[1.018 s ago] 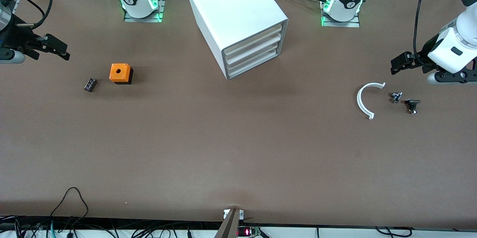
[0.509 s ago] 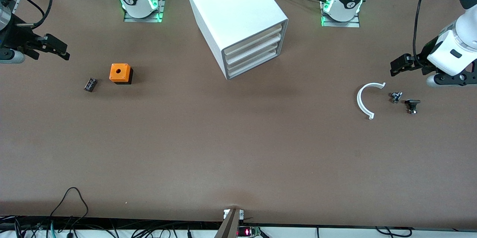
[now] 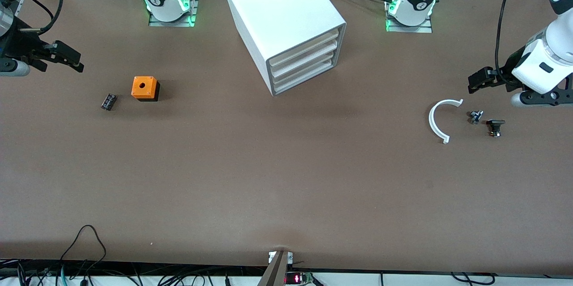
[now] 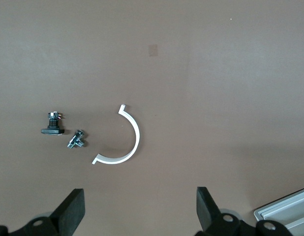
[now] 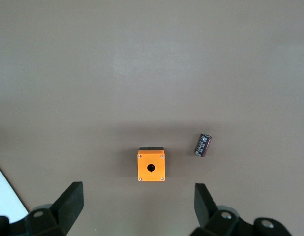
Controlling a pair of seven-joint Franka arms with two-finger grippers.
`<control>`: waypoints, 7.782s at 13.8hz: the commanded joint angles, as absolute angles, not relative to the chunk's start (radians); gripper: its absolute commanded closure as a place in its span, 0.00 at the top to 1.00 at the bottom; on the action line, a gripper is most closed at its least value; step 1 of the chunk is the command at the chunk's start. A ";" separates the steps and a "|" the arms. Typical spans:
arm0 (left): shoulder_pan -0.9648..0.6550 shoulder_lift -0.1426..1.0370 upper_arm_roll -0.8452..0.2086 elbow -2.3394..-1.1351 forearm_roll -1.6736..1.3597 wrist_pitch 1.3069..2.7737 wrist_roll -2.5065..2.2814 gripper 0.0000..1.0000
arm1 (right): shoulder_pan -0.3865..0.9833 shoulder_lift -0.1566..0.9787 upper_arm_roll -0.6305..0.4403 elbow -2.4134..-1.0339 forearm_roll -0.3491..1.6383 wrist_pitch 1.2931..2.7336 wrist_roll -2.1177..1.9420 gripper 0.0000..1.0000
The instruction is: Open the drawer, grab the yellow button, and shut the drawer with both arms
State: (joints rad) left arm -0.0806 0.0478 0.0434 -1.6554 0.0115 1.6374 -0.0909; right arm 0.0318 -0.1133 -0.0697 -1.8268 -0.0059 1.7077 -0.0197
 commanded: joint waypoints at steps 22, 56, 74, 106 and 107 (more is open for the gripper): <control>-0.095 0.256 -0.282 -2.025 -0.725 1.646 -0.074 1.00 | 0.037 -0.126 -0.071 -1.830 -0.014 1.706 -0.015 1.00; -0.097 0.250 -0.250 -2.096 -0.845 1.856 0.183 0.00 | 0.092 0.135 -0.064 -1.620 0.178 1.740 -0.043 1.00; -0.055 -0.011 0.061 -1.953 -0.569 1.958 0.186 1.00 | 0.408 0.477 0.119 -1.243 0.229 1.789 -0.426 1.00; -0.063 -0.003 0.043 -1.675 0.044 1.637 -0.005 1.00 | 0.804 0.699 0.140 -1.123 -0.025 1.901 -1.045 0.90; -0.064 -0.003 0.043 -1.675 0.044 1.637 -0.005 1.00 | 0.804 0.707 0.140 -1.123 -0.022 1.902 -1.040 0.89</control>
State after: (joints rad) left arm -0.0595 -0.0187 0.0477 -1.7099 0.0151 1.6657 0.0073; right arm 0.7945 0.6873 0.1429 -1.1485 -0.0075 1.9094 -1.0374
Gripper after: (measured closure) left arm 0.000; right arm 0.075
